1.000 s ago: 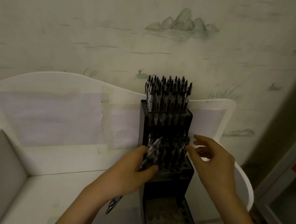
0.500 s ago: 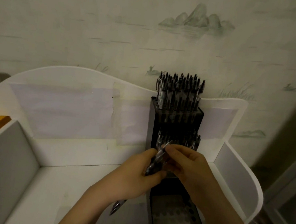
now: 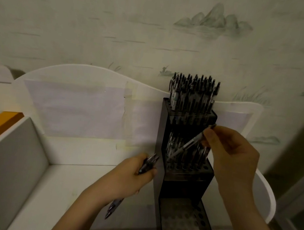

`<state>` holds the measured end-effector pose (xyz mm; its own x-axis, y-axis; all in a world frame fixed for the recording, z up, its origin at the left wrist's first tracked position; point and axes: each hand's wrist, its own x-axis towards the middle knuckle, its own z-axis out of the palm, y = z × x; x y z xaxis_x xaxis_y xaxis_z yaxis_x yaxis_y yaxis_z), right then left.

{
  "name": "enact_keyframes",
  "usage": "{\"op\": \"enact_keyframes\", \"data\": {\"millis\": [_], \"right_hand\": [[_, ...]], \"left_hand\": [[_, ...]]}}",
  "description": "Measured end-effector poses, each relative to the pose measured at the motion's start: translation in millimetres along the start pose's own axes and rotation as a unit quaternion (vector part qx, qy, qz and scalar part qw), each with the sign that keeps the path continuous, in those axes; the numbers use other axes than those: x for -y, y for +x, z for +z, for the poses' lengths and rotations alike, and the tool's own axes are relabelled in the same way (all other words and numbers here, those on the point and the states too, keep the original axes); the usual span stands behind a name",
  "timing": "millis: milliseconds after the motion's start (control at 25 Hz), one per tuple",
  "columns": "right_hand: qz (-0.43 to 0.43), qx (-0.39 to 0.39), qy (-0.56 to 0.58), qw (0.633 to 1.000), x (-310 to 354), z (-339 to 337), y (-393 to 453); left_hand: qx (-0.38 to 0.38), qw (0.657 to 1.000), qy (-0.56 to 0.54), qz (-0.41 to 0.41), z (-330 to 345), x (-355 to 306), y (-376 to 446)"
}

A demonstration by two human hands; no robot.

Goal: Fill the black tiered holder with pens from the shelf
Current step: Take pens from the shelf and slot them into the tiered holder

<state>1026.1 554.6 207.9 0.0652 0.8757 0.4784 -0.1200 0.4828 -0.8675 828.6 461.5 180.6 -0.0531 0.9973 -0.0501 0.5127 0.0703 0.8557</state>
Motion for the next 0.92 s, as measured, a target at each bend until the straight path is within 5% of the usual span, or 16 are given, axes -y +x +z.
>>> {"op": "enact_keyframes", "data": {"millis": [320, 920], "right_hand": [[-0.147, 0.071, -0.182, 0.97, -20.2, 13.0, -13.5], [-0.12, 0.134, -0.249, 0.952, -17.0, 33.9, 0.7]], "left_hand": [[0.013, 1.0, -0.002, -0.007, -2.1, 9.4, -6.1], [0.004, 1.0, 0.004, 0.009, -8.2, 8.1, -13.1]]}}
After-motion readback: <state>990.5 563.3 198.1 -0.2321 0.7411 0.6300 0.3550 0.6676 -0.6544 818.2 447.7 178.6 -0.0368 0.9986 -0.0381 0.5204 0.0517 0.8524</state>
